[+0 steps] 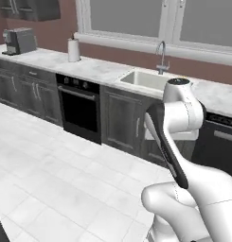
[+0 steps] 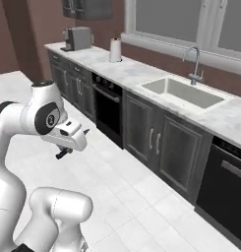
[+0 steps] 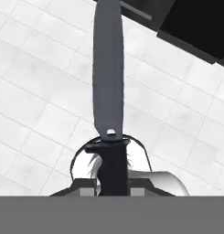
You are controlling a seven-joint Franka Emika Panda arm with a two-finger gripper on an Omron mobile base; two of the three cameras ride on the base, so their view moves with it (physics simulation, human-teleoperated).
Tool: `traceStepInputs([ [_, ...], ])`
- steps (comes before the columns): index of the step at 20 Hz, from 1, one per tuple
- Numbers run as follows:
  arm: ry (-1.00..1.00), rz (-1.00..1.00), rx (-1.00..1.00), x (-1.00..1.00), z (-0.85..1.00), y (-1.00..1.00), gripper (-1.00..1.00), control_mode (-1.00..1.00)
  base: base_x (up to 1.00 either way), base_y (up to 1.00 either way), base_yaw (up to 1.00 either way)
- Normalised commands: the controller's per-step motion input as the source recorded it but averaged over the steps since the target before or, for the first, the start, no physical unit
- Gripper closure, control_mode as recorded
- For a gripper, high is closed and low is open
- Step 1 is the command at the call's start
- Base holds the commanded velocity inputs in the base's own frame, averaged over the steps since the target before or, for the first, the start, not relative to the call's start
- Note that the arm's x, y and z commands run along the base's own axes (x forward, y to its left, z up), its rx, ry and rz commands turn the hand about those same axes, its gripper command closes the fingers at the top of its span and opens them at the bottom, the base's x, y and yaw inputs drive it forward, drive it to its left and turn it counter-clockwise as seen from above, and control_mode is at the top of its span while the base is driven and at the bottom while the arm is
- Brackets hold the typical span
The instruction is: Retrieve the butter from the fridge and place it on a plate on the dining table. Then retrieve the butter knife by the fridge and place it near the plate.
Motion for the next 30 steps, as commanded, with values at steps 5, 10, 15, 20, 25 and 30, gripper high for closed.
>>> traceStepInputs([
  [5,0.0,0.0,0.0,0.0,0.0,0.0,1.0,1.0,0.03,-0.3,0.83],
  [10,0.0,0.0,0.0,0.0,0.0,0.0,1.0,1.0,0.39,-0.38,0.67],
  [15,0.0,0.0,0.0,0.0,0.0,0.0,1.0,1.0,0.98,-0.83,0.26],
  [20,0.0,0.0,0.0,0.0,0.0,0.0,1.0,1.0,1.0,-0.71,0.22],
  [25,0.0,0.0,0.0,0.0,0.0,0.0,1.0,1.0,1.0,-0.15,0.16],
  [30,0.0,0.0,0.0,0.0,0.0,0.0,1.0,1.0,1.0,0.01,0.04],
])
